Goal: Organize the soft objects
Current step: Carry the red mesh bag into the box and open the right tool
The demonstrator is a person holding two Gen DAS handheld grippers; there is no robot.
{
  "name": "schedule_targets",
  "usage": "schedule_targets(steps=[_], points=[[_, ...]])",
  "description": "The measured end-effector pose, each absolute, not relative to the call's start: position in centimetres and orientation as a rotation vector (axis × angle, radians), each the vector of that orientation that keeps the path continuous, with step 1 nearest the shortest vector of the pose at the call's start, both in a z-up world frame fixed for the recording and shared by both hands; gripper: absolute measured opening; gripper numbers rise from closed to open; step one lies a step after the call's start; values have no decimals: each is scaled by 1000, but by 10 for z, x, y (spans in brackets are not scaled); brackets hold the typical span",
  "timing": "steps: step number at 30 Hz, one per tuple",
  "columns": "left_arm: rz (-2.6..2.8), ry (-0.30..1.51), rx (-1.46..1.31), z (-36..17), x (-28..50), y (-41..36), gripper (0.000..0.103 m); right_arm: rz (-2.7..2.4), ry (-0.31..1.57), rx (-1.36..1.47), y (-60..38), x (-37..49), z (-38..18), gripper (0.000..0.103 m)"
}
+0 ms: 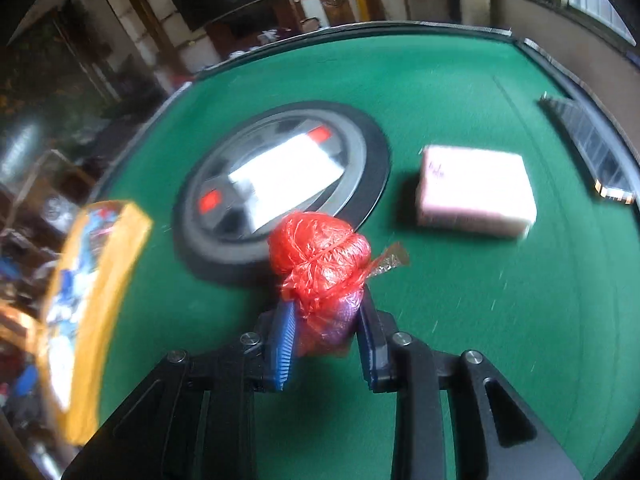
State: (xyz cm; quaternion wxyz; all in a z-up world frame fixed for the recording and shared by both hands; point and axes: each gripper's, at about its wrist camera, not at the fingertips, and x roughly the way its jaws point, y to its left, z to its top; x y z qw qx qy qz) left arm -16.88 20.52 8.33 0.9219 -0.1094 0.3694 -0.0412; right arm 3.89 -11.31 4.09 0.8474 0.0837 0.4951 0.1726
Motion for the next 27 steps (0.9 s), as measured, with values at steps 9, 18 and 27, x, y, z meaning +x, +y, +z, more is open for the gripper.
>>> schedule_targets(steps=[9, 18, 27], points=[[-17, 756, -266, 85, -168, 225, 78, 580, 990, 87, -67, -46, 82, 25], [225, 692, -411, 86, -199, 322, 78, 817, 989, 11, 61, -48, 101, 26], [324, 693, -566, 55, -218, 384, 78, 1039, 1084, -67, 170, -73, 84, 26]])
